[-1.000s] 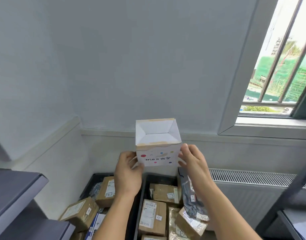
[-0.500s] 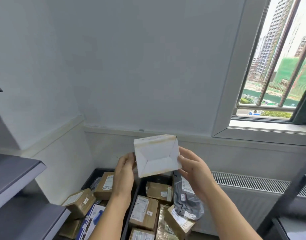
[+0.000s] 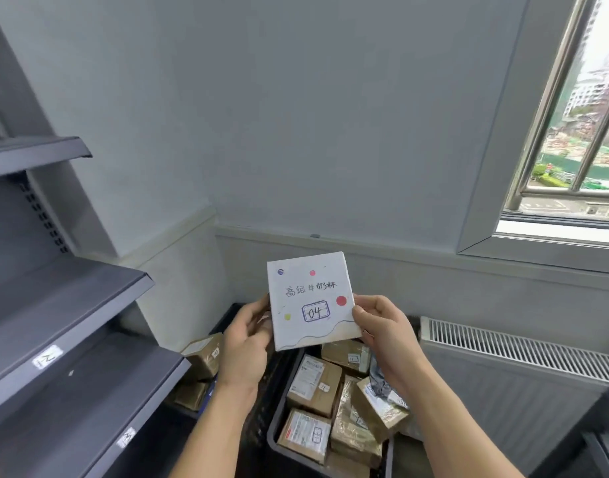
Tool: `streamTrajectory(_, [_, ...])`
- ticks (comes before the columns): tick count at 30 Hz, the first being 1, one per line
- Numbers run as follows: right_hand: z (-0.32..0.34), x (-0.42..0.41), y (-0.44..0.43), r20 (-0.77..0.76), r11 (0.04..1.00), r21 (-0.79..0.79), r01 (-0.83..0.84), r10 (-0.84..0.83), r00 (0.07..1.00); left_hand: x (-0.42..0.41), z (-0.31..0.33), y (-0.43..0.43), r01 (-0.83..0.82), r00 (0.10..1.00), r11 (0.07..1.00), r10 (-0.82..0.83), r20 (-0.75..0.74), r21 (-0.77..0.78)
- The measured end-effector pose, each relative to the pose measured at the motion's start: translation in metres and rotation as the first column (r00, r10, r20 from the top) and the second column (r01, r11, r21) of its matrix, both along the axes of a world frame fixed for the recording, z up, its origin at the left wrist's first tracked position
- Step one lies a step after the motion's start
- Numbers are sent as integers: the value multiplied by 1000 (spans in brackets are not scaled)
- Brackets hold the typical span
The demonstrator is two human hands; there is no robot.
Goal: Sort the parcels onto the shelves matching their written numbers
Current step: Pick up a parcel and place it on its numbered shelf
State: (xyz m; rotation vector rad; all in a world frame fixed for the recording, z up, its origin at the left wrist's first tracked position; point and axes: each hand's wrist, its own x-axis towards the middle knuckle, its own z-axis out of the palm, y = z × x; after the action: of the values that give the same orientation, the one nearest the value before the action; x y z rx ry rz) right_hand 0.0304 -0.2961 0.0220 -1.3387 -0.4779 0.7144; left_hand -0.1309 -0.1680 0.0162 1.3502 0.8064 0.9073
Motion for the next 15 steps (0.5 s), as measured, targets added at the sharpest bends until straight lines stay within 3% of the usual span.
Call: streamTrajectory(15, [6, -137, 11, 248, 989, -71, -130, 144, 958, -143, -3, -35, -107, 991, 987, 115, -64, 119])
